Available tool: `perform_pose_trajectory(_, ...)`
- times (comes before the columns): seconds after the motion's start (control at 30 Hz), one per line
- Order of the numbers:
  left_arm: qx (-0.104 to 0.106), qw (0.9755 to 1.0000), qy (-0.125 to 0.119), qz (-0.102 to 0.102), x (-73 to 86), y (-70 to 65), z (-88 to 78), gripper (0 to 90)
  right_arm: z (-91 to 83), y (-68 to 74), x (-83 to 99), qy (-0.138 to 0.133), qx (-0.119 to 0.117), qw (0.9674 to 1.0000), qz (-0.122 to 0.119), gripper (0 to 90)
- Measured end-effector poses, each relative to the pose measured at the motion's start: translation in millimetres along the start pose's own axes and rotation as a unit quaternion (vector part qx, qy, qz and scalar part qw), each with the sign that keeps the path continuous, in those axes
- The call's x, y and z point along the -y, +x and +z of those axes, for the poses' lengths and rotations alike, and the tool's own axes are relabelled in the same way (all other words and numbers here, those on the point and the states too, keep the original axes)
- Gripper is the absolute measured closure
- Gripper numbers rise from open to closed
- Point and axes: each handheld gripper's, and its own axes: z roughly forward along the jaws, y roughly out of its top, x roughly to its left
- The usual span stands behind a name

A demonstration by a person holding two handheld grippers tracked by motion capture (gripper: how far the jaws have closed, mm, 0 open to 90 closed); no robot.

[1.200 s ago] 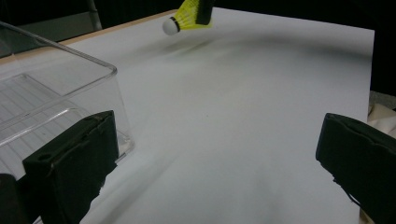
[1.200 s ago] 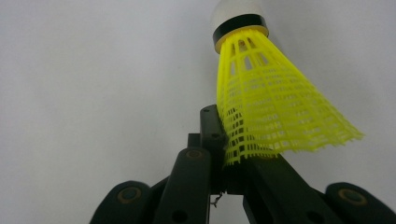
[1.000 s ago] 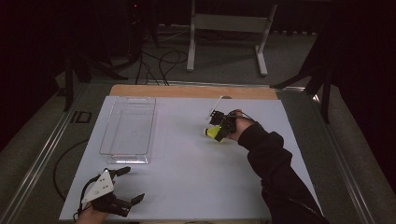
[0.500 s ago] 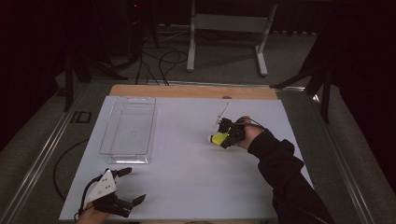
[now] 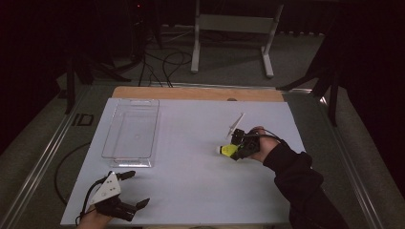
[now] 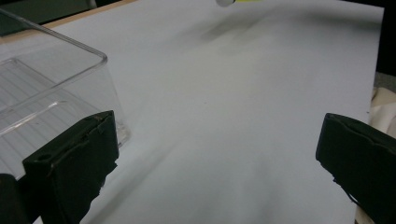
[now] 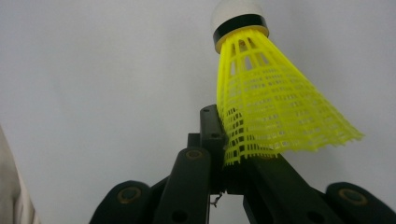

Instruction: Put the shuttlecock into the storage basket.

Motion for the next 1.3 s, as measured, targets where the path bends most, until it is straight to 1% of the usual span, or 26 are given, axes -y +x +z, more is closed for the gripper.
perform_pose_trajectory(0.07, 0.003, 1.0, 0.004, -0.003, -2.1, 0.2, 0.1, 0.0, -0.1, 1.4, 1.8, 0.001, -0.001, 1.0, -0.003, 90.0)
perform_pose_trajectory(0.2, 0.007, 0.9996, 0.025, 0.004, -7.3, -0.1, 1.5, 0.0, 1.6, 5.3, 4.7, 0.0, -0.013, 0.9999, -0.011, 90.0)
perform_pose_trajectory(0.23, 0.009, 0.9995, 0.029, 0.002, -8.6, 0.3, 1.9, 0.0, 2.0, 7.2, 4.9, 0.001, -0.015, 0.9998, -0.012, 90.0)
perform_pose_trajectory(0.3, 0.012, 0.9992, 0.039, -0.002, -11.4, 1.5, 3.0, 0.0, 1.6, 9.1, 5.4, 0.0, -0.015, 0.9997, -0.018, 90.0)
perform_pose_trajectory(0.33, 0.014, 0.9989, 0.045, -0.001, -13.4, 2.1, 3.5, 0.0, 0.7, 10.9, 5.4, 0.002, -0.012, 0.9998, -0.018, 90.0)
perform_pose_trajectory(0.4, 0.022, 0.9984, 0.053, 0.002, -18.0, 2.2, 4.1, 0.0, -1.6, 13.5, 5.7, -0.004, -0.015, 0.9997, -0.018, 90.0)
perform_pose_trajectory(0.43, 0.025, 0.998, 0.057, 0.003, -20.7, 2.1, 4.5, 0.0, -3.0, 14.7, 5.5, -0.006, -0.012, 0.9997, -0.02, 90.0)
perform_pose_trajectory(0.47, 0.028, 0.9978, 0.059, 0.004, -23.4, 1.7, 4.7, 0.0, -4.3, 16.3, 5.4, -0.006, -0.016, 0.9997, -0.017, 90.0)
perform_pose_trajectory(0.5, 0.032, 0.9977, 0.059, 0.006, -26.0, 1.6, 4.8, 0.0, -4.8, 16.6, 5.6, -0.006, -0.015, 0.9996, -0.024, 90.0)
perform_pose_trajectory(0.53, 0.034, 0.9975, 0.062, 0.006, -28.8, 1.4, 4.9, 0.0, -5.5, 18.5, 5.4, -0.008, -0.015, 0.9996, -0.022, 90.0)
perform_pose_trajectory(0.57, 0.039, 0.9973, 0.062, 0.006, -31.4, 0.9, 4.9, 0.0, -6.4, 19.7, 5.2, -0.004, -0.017, 0.9996, -0.024, 90.0)
perform_pose_trajectory(0.63, 0.041, 0.997, 0.065, 0.01, -36.6, 0.1, 4.8, 0.0, -7.4, 22.2, 5.1, -0.008, -0.018, 0.9994, -0.029, 90.0)
perform_pose_trajectory(0.67, 0.045, 0.9966, 0.068, 0.01, -39.3, 0.2, 4.6, 0.0, -8.1, 23.7, 5.1, -0.006, -0.022, 0.9994, -0.025, 90.0)
perform_pose_trajectory(0.7, 0.048, 0.9963, 0.071, 0.007, -42.2, 0.7, 4.4, 0.0, -8.4, 24.5, 5.4, -0.008, -0.02, 0.9994, -0.028, 90.0)
perform_pose_trajectory(0.83, 0.056, 0.995, 0.081, 0.013, -53.2, 3.7, 4.0, 0.0, -9.9, 24.9, 6.4, -0.007, -0.024, 0.9993, -0.027, 90.0)
perform_pose_trajectory(0.87, 0.059, 0.9949, 0.081, 0.015, -55.2, 4.4, 4.2, 0.0, -9.7, 24.5, 6.8, -0.009, -0.024, 0.9991, -0.034, 90.0)
perform_pose_trajectory(0.93, 0.065, 0.9933, 0.093, 0.024, -60.6, 6.0, 5.7, 0.0, -10.4, 25.6, 7.0, -0.007, -0.027, 0.999, -0.034, 90.0)
perform_pose_trajectory(0.97, 0.065, 0.9932, 0.093, 0.026, -61.5, 6.1, 6.1, 0.0, -10.4, 27.5, 7.0, -0.008, -0.028, 0.9991, -0.032, 90.0)
perform_pose_trajectory(1.0, 0.065, 0.993, 0.094, 0.029, -63.8, 6.4, 6.7, 0.0, -10.4, 27.4, 7.2, -0.007, -0.03, 0.9989, -0.035, 90.0)
perform_pose_trajectory(1.03, 0.068, 0.9927, 0.095, 0.03, -65.3, 7.0, 7.0, 0.0, -10.4, 27.4, 7.5, -0.008, -0.027, 0.9986, -0.044, 90.0)
perform_pose_trajectory(1.13, 0.072, 0.9923, 0.095, 0.034, -70.2, 7.9, 8.3, 0.0, -11.3, 28.6, 7.6, -0.008, -0.028, 0.9985, -0.046, 90.0)
perform_pose_trajectory(1.17, 0.078, 0.9915, 0.098, 0.036, -73.7, 8.0, 10.2, 0.0, -12.8, 29.9, 7.6, -0.01, -0.031, 0.9984, -0.046, 90.0)
perform_pose_trajectory(1.2, 0.078, 0.9915, 0.098, 0.036, -73.7, 8.0, 10.2, 0.0, -12.8, 29.9, 7.6, -0.01, -0.031, 0.9984, -0.046, 90.0)
perform_pose_trajectory(1.23, 0.081, 0.9905, 0.103, 0.042, -76.4, 8.1, 12.4, 0.0, -13.6, 32.3, 7.3, -0.01, -0.032, 0.9984, -0.044, 90.0)
perform_pose_trajectory(1.27, 0.081, 0.9905, 0.103, 0.042, -76.4, 8.1, 12.4, 0.0, -13.6, 32.3, 7.3, -0.01, -0.032, 0.9984, -0.044, 90.0)
perform_pose_trajectory(1.3, 0.085, 0.9897, 0.106, 0.043, -78.9, 8.4, 14.9, 0.0, -13.2, 33.2, 7.6, -0.013, -0.035, 0.9977, -0.056, 90.0)
